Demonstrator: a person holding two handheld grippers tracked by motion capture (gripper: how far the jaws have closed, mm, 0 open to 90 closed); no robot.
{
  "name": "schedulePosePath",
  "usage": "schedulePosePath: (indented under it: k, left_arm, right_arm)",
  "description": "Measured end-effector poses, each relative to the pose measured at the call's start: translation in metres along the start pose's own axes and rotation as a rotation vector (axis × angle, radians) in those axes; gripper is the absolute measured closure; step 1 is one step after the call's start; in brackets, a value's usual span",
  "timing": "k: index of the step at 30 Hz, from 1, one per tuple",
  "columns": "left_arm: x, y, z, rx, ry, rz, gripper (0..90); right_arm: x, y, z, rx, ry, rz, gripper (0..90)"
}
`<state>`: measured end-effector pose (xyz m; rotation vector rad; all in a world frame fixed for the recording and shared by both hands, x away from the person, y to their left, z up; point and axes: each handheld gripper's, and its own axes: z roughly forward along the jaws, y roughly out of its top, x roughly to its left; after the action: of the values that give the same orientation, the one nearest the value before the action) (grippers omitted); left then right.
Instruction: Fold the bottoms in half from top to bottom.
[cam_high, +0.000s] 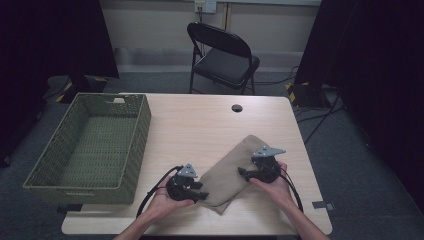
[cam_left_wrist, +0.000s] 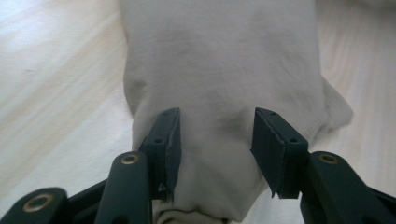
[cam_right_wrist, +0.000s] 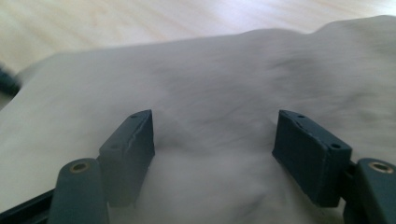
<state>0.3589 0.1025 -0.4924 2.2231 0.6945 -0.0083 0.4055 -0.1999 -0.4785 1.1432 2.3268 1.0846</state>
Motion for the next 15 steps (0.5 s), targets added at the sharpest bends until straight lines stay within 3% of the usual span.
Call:
schedulePosePath:
  k: [4,11,15]
  left_arm:
    - [-0.0097,0.0023,0.0052,0.009,-0.011,0.034,52.3]
    - [-0.0100,0.0026,0.0050,0.013,-0.022,0.031,52.4]
    - [-0.0101,0.0031,0.0053,0.017,-0.020,0.032,51.9]
  right_arm:
    - [-0.0023,-0.0004,0.0044,-0.010,-0.015,-0.005,28.3]
    - [-0.0011,0.0001,0.0027,-0.009,-0.017,-0.008,28.2]
    - [0.0024,0.0040,-0.0007,-0.056,0.003,-0.026,27.7]
